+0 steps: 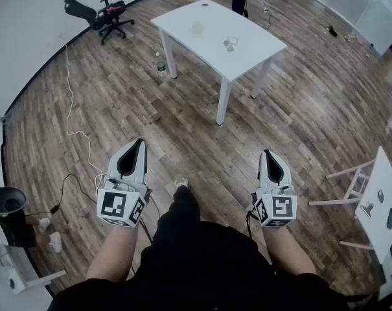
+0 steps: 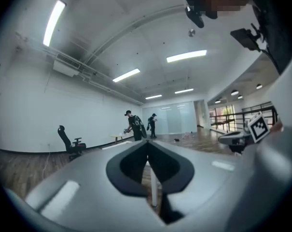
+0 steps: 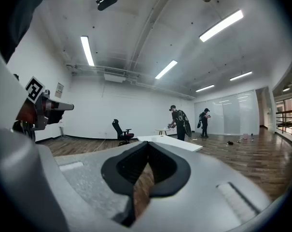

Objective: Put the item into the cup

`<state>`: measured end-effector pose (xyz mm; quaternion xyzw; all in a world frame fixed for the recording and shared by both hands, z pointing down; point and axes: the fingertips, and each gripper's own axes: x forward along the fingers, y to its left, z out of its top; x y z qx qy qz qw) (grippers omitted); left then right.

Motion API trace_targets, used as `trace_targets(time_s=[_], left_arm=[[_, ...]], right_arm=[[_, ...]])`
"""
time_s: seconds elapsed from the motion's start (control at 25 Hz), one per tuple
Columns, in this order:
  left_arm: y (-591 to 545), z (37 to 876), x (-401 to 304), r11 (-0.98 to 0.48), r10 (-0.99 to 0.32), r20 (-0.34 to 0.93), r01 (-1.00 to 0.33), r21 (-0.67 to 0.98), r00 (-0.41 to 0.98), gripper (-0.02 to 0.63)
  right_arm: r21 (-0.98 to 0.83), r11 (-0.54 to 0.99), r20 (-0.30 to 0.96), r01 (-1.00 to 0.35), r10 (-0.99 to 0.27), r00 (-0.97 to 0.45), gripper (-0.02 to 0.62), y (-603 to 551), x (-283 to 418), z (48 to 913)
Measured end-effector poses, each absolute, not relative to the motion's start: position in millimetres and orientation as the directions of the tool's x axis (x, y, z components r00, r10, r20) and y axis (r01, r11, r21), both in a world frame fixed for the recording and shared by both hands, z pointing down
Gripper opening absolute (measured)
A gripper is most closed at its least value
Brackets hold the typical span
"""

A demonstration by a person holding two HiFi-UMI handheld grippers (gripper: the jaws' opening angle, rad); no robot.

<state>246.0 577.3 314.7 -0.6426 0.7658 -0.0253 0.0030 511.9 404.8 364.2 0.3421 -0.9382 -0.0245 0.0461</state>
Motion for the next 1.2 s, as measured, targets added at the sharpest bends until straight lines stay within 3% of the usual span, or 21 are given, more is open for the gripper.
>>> trace_targets(time_s=[0.2,0.64,0.88,1.2], left_arm=[[528,312,199,0.134,-0.991,0.009,-0.989,-0.055,-0.134,-0.005],[446,295,76,0.081,-0.996,0.017,-0.989,-0.124,-0.084,-0.005],[417,298,28,0.065,-0.998,0.01,-0.99,-0.123,-0.067,-0.005],[383,309,-14,0.072,-0.997,0.008,-0.991,-0.114,-0.073,-0.005]], right_arm=[[0.044,0.715,0.077,-0.698,-0.699,-0.711,0.002,357,480,358],[0.095,0.774,0.03,-0.626,-0.631,-0.775,0.002,308,322,336],[0.126,0.772,-0.081,-0.623,-0.618,-0.782,0.002,297,258,312],[0.115,0.719,-0.071,-0.685,-0.682,-0.728,0.002,249,237,325]])
